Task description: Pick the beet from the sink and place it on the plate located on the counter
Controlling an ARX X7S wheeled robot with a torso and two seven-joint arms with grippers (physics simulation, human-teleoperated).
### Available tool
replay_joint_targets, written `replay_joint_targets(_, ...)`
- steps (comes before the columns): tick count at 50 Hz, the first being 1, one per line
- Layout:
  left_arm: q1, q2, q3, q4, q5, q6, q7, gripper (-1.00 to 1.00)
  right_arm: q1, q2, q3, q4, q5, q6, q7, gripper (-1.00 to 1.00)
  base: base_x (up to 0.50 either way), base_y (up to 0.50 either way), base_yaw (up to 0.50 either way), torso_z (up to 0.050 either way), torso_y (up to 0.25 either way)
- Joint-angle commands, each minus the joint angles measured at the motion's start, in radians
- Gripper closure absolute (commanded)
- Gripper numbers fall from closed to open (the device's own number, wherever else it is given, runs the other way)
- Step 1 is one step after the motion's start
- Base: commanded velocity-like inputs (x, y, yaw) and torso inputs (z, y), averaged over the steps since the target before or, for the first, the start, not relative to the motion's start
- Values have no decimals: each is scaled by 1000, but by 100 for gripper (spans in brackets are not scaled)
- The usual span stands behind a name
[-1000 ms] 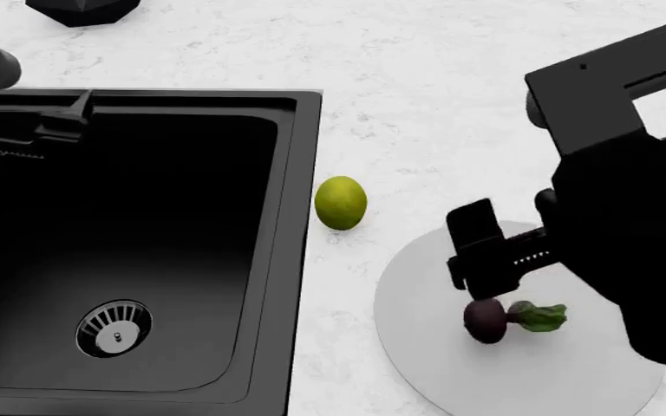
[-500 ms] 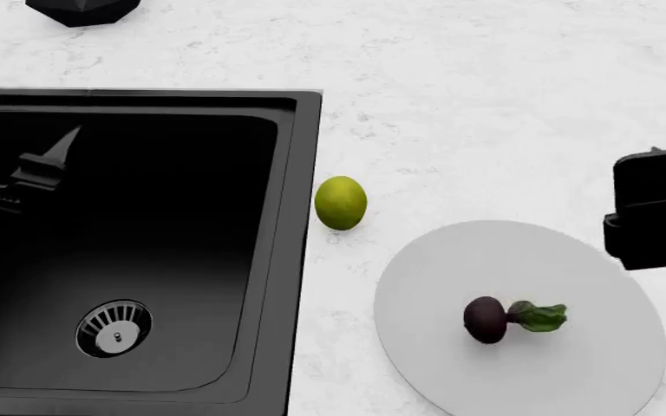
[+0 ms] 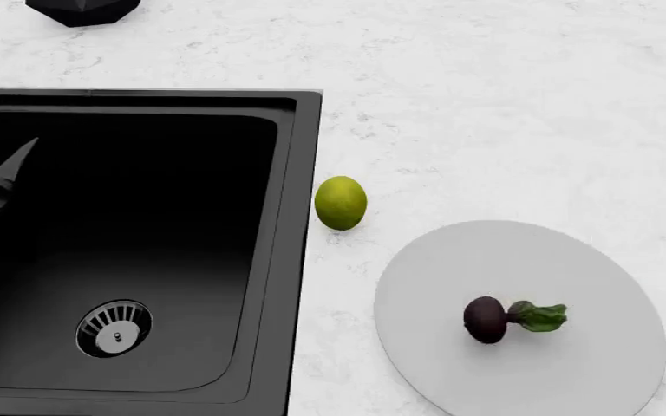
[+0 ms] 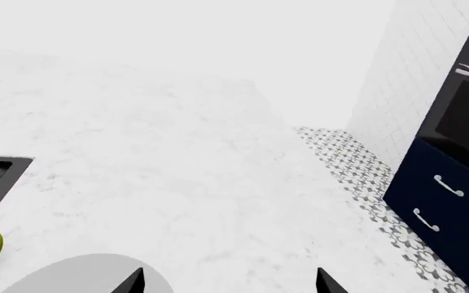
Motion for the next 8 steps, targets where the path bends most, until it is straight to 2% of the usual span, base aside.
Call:
replay_joint_targets(1, 24, -46, -83, 67, -88, -45, -20, -100, 13, 136, 35, -61, 128, -72, 49, -100, 0, 0, 0, 0, 0)
replay_joint_targets(8, 38, -68, -133, 122, -171, -83, -40, -100, 49, 151, 80, -12, 158, -13, 67, -100, 0, 0, 0, 0, 0)
